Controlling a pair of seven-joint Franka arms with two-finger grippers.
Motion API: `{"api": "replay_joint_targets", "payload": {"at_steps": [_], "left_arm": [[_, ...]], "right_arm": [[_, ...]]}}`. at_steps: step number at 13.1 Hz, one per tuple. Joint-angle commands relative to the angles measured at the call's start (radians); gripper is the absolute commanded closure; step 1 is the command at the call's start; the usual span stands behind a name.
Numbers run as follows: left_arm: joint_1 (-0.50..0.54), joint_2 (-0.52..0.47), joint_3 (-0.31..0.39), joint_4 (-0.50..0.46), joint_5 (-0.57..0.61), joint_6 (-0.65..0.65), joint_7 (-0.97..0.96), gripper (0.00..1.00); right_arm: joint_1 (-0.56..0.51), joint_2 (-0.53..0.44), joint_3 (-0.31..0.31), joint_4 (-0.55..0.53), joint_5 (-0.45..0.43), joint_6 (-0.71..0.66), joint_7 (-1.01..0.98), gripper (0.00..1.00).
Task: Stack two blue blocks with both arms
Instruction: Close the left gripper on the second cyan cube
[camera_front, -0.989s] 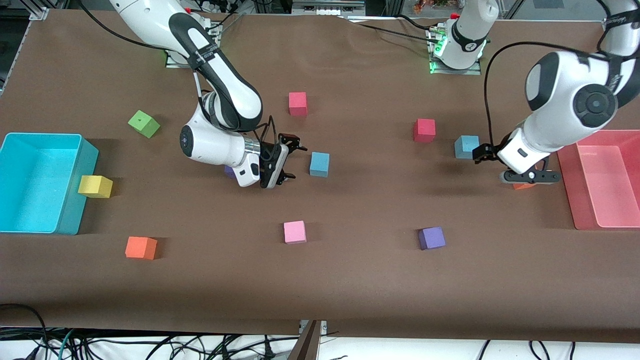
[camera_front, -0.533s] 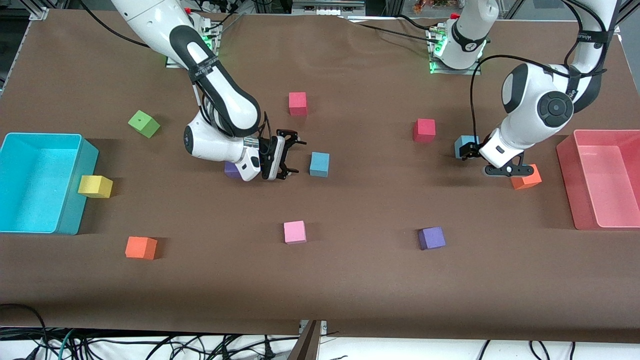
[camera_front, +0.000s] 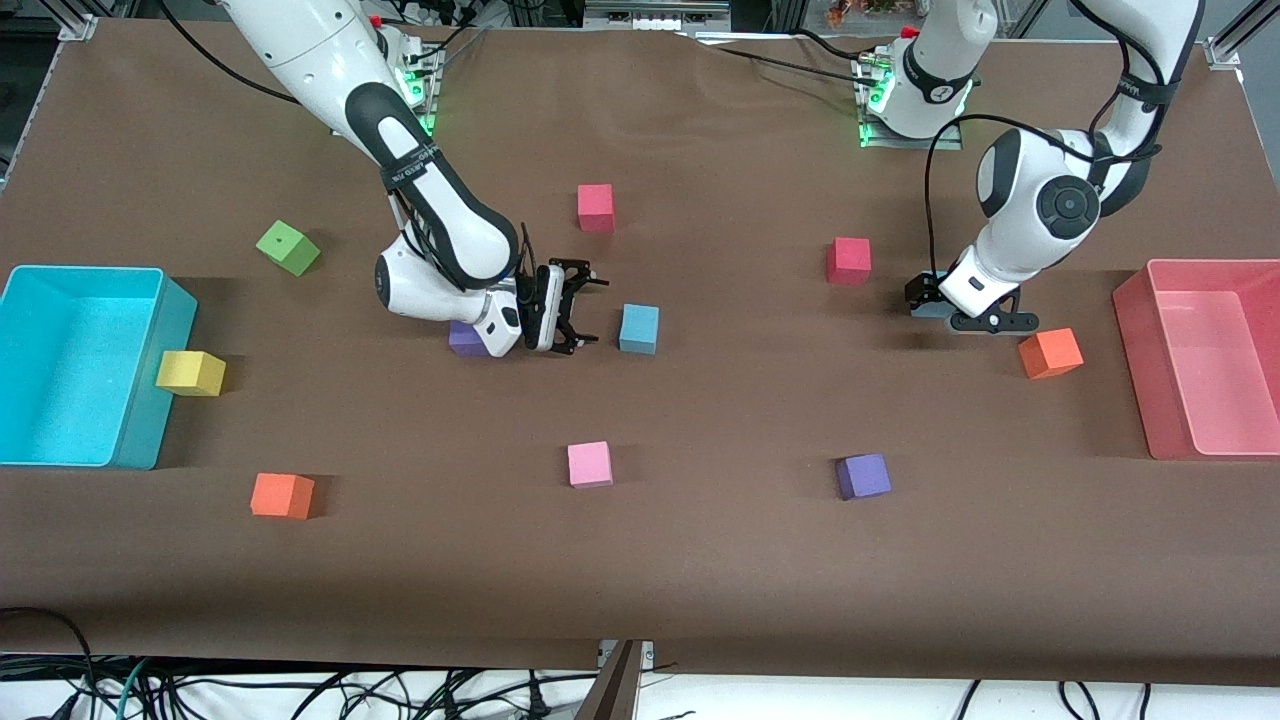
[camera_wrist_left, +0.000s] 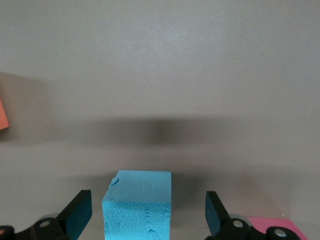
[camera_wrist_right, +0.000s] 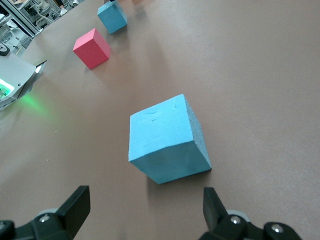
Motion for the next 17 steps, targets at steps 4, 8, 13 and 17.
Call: {"api": "replay_joint_targets", "payload": {"at_steps": [4,8,13,17], "left_arm": [[0.020,0.026,0.000,-0.038,0.020,0.018,0.051,0.00],[0.020,0.073,-0.001,-0.041,0.011,0.052,0.053,0.01],[0.017,0.032,-0.001,-0.035,0.011,0.031,0.042,0.77],[-0.047,-0.129,-0.003,0.032,0.008,-0.069,0.021,1.00]], "right_arm": [[-0.020,0.016,0.023,0.018,0.030,-0.002,-0.059,0.00],[-0.033,0.039,0.020,0.035,0.031,-0.005,-0.163,0.00],[-0.033,0.071,0.020,0.065,0.031,-0.003,-0.186,0.00],[-0.029,0.080,0.022,0.082,0.031,-0.005,-0.171,0.00]]}}
